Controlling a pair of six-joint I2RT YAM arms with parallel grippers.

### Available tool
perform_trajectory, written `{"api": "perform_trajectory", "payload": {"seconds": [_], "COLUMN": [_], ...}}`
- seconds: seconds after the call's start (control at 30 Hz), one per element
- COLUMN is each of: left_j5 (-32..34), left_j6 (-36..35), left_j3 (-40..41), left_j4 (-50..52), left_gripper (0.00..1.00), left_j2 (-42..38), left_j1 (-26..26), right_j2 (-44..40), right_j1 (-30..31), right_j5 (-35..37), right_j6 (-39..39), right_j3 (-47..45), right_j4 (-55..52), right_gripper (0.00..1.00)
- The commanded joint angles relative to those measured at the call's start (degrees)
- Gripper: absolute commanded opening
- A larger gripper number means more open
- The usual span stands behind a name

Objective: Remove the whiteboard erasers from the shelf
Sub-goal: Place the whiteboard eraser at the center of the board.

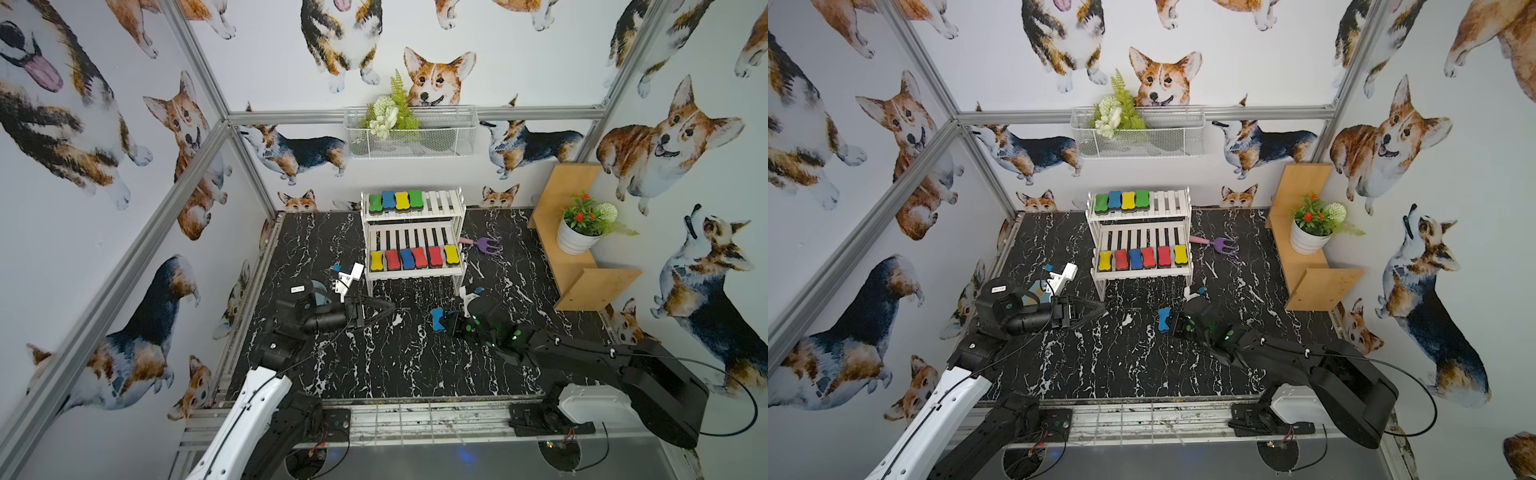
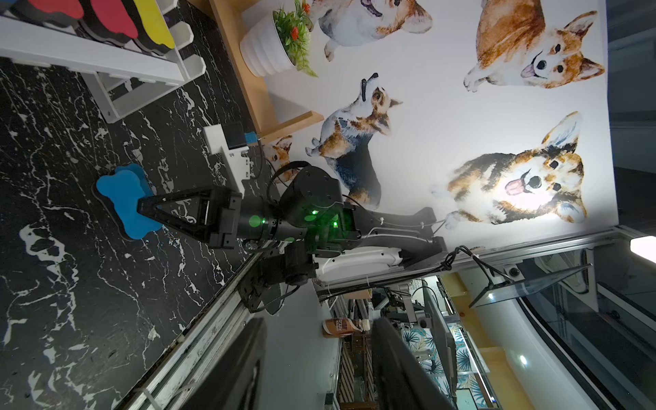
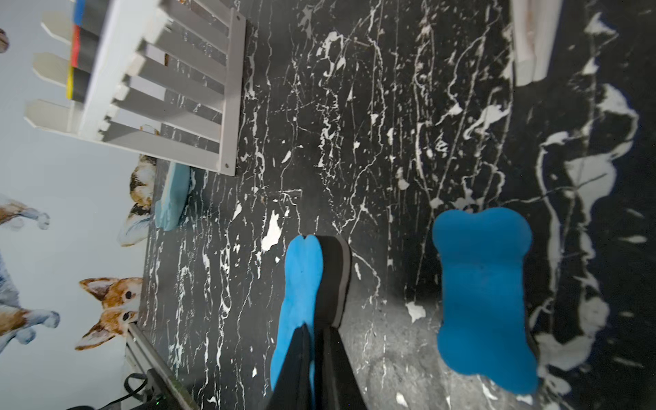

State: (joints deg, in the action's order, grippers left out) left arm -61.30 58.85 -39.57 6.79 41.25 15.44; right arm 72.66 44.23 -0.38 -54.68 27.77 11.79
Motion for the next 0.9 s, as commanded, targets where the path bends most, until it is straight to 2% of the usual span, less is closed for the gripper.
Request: {"api": "perform_trajectory", "payload": {"seconds": [0.0,0.03,0.07,0.13,0.17,0.37,0.43,0.57,0.63,0.73,0.87], "left_j5": [-0.3,30.5,42.5,42.6,42.5,43.0,42.9,43.2,43.3,43.5,43.7], "left_j6": [-0.6,-29.7,-24.3,-24.5,-24.5,-24.7,-24.8,-24.9,-25.1,-25.1,-25.2], "left_j3": [-0.4,-0.5,-0.5,-0.7,-0.7,-0.4,-0.3,-0.2,-0.3,-0.2,-0.2], "left_j4": [0.3,0.5,0.5,0.6,0.6,0.8,0.9,1.1,1.1,1.1,1.3], "left_gripper": [0.53,0.53,0.53,0.53,0.98,0.99,0.99,0.99,0.99,0.99,0.99], "left_j2": [-0.2,-0.2,-0.1,0.0,0.1,0.2,0.3,0.1,0.1,0.1,0.2], "left_j1": [0.0,0.0,0.0,0.0,0.0,0.0,0.0,0.0,0.0,0.0,0.0], "right_j2": [2.7,3.4,4.2,5.5,6.1,9.4,9.9,10.3,9.8,8.9,7.8], "right_j1": [-0.2,-0.2,-0.3,-0.6,-0.6,-0.9,-1.0,-1.0,-0.9,-0.9,-0.9], "right_j5": [2.6,2.6,2.6,2.8,2.9,3.1,3.4,4.2,4.7,5.1,5.5], "right_j6": [2.2,2.5,2.7,3.1,3.3,3.7,3.8,3.8,3.8,4.4,5.2], "right_j3": [1.6,1.7,1.9,2.1,2.3,2.6,2.8,3.3,3.3,3.5,4.1], "right_j4": [-2.0,-1.8,-1.7,-1.6,-1.6,-0.3,-0.3,-1.7,-2.0,-1.9,-2.1], "right_gripper": [0.00,0.00,0.00,0.00,0.00,0.02,0.06,0.19,0.32,0.45,0.56]}}
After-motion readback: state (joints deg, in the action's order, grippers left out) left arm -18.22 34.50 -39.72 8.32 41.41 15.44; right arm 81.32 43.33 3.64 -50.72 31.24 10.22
